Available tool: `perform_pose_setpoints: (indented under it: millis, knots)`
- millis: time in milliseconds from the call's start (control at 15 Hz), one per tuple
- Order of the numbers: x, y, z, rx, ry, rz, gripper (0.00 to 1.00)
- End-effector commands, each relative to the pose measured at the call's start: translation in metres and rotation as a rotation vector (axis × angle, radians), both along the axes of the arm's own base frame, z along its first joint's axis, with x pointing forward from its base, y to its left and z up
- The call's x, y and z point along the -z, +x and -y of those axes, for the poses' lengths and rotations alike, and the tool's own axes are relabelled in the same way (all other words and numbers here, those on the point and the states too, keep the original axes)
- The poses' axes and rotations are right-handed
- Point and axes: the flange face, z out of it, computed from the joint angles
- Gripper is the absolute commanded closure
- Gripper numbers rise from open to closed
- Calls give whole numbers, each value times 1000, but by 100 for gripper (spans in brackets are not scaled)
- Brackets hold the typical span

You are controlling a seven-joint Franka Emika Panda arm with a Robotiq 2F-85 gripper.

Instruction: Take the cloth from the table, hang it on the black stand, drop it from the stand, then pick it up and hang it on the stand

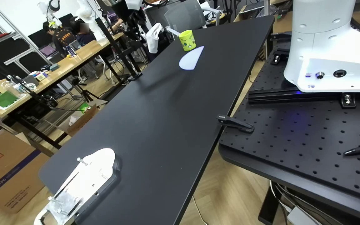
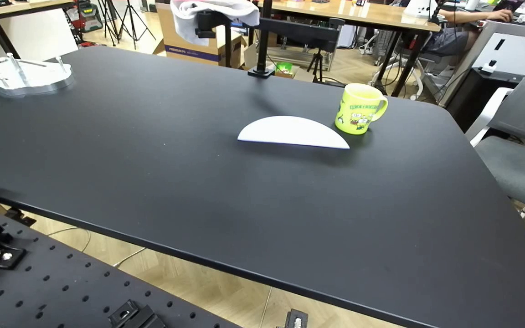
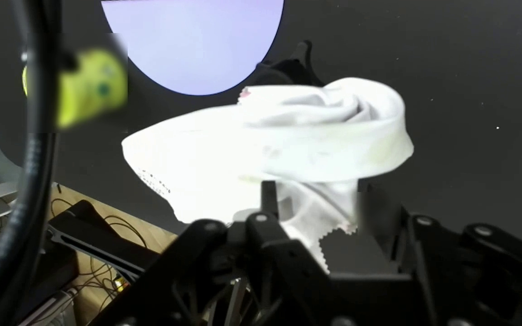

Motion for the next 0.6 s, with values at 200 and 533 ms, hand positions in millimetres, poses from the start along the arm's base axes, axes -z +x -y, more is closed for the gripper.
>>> perform_pose_setpoints:
  millis: [200,533]
  knots:
    - [-13,-2,-5,-13,-20,17,0]
    - [-11,-5,-6,-21,-8,8,0]
